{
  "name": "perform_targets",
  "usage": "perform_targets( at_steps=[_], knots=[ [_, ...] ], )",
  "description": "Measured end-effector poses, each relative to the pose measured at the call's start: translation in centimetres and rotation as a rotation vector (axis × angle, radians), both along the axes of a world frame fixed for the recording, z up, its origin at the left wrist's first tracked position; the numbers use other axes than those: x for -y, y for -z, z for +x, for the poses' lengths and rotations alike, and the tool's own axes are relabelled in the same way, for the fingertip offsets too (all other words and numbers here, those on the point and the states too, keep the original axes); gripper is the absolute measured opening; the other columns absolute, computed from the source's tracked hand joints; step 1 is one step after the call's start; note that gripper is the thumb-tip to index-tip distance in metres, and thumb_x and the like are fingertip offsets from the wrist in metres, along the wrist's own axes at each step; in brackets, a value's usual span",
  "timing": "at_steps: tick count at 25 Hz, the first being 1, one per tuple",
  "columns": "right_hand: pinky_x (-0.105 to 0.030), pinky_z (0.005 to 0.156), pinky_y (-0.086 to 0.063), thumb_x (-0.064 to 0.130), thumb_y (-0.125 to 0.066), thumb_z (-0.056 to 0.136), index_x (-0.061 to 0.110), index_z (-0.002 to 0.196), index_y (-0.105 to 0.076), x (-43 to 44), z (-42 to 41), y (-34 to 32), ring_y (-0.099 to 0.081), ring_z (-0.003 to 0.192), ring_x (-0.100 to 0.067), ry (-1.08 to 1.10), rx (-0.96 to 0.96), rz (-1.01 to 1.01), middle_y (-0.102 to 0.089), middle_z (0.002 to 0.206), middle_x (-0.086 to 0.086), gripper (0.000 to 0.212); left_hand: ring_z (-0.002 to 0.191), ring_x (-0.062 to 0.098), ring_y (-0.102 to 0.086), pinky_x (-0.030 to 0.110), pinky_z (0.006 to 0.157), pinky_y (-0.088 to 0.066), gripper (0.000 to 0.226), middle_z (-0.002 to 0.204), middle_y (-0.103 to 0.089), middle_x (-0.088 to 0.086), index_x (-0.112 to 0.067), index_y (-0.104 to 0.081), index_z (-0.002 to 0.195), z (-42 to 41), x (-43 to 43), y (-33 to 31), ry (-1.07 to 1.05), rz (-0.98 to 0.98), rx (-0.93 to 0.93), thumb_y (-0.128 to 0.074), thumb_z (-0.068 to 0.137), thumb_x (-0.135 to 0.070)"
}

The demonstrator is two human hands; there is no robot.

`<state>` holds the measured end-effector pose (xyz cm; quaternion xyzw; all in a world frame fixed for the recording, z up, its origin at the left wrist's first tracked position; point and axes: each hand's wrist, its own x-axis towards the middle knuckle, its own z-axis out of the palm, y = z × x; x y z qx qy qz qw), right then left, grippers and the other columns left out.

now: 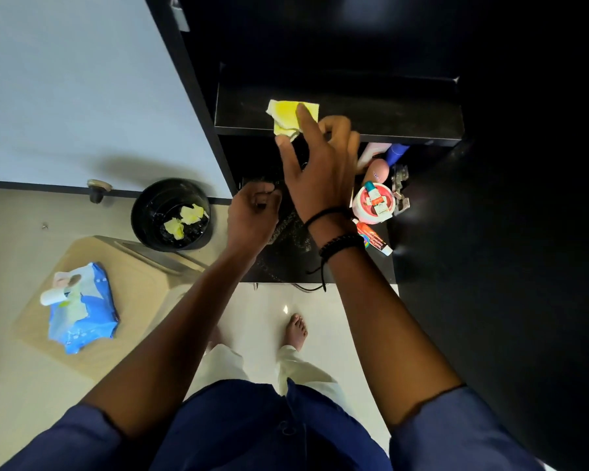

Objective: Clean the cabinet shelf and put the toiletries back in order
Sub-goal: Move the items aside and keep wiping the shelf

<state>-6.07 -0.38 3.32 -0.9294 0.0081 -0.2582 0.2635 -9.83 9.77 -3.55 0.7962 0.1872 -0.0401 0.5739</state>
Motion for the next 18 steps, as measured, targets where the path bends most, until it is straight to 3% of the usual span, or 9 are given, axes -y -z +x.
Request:
perform_targets(
  at_steps=[4,6,8,11,14,16,18],
  knots=[
    [-0.027,0.071,-0.041,0.020,-0.061,0.087,0.015,0.104,-0.072,0.9,0.0,1.1,-0.054,0.088,-0.025,0.004,0.067,0.028,-0.061,0.096,-0.011,0.021,0.082,0.008,-0.068,0.041,0.077,-0.059,0.024,0.093,-0.070,-0.009,-0.022,-0.066,0.100,-0.3,-1.6,0.6,0.017,0.062,0.003,-0.059,0.084,-0.038],
    [-0.030,0.081,-0.043,0.020,-0.059,0.088,0.010,0.100,-0.071,1.4,-1.8,3.1,-0.053,0.095,-0.024,-0.047,0.102,0.032,-0.064,0.102,-0.012,0.019,0.084,0.008,-0.067,0.037,0.079,-0.058,0.025,0.095,-0.069,-0.006,-0.016,-0.065,0.104,-1.0,-2.2,0.8,0.029,0.106,0.013,-0.059,0.087,-0.033],
    [-0.033,0.086,-0.048,0.019,-0.057,0.089,0.008,0.103,-0.070,1.8,-4.5,6.5,-0.059,0.097,-0.027,-0.121,-0.061,0.047,-0.067,0.106,-0.013,0.022,0.082,0.009,-0.064,0.034,0.078,-0.057,0.026,0.092,-0.067,-0.003,-0.012,-0.064,0.107,-2.2,-2.9,1.6,0.056,0.160,0.015,-0.058,0.088,-0.029],
    [-0.034,0.070,-0.054,0.011,-0.061,0.086,0.006,0.105,-0.070,1.9,-8.0,12.2,-0.067,0.080,-0.036,-0.093,-0.455,-0.007,-0.070,0.099,-0.017,0.021,0.082,0.014,-0.063,0.033,0.076,-0.055,0.029,0.093,-0.066,0.001,-0.011,-0.061,0.108,-4.2,-4.4,3.4,0.116,0.196,-0.045,-0.056,0.085,-0.029],
    [-0.037,0.089,-0.050,0.008,-0.061,0.084,0.003,0.102,-0.069,2.1,-9.2,16.3,-0.062,0.100,-0.037,-0.143,-0.772,-0.239,-0.066,0.105,-0.018,0.021,0.095,0.020,-0.059,0.034,0.081,-0.051,0.025,0.107,-0.064,0.007,-0.009,-0.060,0.110,-5.2,-6.0,5.1,0.180,0.296,-0.084,-0.059,0.088,-0.021],
    [-0.038,0.089,-0.053,0.006,-0.073,0.075,-0.001,0.104,-0.068,1.9,-10.1,18.0,-0.064,0.099,-0.037,-0.198,-0.839,-0.184,-0.067,0.105,-0.020,0.030,0.104,0.022,-0.055,0.038,0.088,-0.049,0.024,0.115,-0.059,0.009,-0.009,-0.059,0.112,-5.4,-7.0,5.9,0.211,0.347,-0.106,-0.059,0.089,-0.018],
    [-0.040,0.086,-0.057,0.011,-0.082,0.064,-0.003,0.106,-0.068,0.5,-11.6,18.4,-0.068,0.097,-0.036,-0.322,-0.835,-0.304,-0.069,0.105,-0.021,0.046,0.111,0.023,-0.052,0.042,0.094,-0.048,0.029,0.123,-0.056,0.010,-0.010,-0.055,0.119,-5.5,-7.7,6.8,0.235,0.357,-0.162,-0.057,0.091,-0.018]
  ],
)
